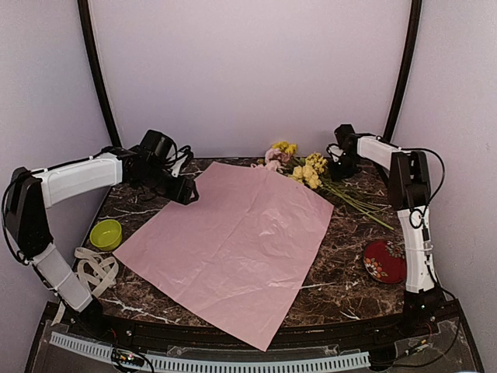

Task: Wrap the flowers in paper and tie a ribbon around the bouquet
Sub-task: Pick up the fake flower from the center of the board, then place the fake flower on the flattened wrapping paper.

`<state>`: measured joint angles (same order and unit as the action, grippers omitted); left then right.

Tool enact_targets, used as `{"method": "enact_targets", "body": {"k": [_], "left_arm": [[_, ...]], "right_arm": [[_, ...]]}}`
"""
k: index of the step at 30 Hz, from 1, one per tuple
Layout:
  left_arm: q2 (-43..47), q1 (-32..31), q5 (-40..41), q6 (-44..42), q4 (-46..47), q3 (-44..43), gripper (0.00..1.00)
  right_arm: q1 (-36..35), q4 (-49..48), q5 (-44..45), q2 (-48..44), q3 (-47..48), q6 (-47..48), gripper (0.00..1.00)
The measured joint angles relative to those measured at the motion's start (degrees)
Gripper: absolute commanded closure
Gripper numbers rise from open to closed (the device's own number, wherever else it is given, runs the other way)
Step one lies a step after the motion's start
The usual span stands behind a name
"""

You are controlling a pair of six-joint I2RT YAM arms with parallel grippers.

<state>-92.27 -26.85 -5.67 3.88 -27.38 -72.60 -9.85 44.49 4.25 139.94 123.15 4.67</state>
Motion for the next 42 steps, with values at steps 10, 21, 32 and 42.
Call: {"method": "enact_targets", "body": {"k": [10,21,32,42], "left_arm": [[-0.6,0.0,-1.1,0.0,-0.1,0.0,0.25],[-0.6,0.0,-2.2,0.0,-0.1,0.0,0.25],[-0.6,0.1,-2.4,0.0,-0.1,0.0,0.25],[0.0,0.4,-2.3,0.3,-0.1,0.0,0.25]], "right_arm": [[0.2,-1.9,1.4,-1.2,-0.8,1.9,1.00],[0.0,-6.2,12.3,-16.4,-8.4,-0.9,1.00],[-11.3,-26.1,4.3,-40.7,-30.1,-20.0,1.00],[-30.6,-50.6,-8.6,-31.7,-38.9,-45.4,1.00]]}}
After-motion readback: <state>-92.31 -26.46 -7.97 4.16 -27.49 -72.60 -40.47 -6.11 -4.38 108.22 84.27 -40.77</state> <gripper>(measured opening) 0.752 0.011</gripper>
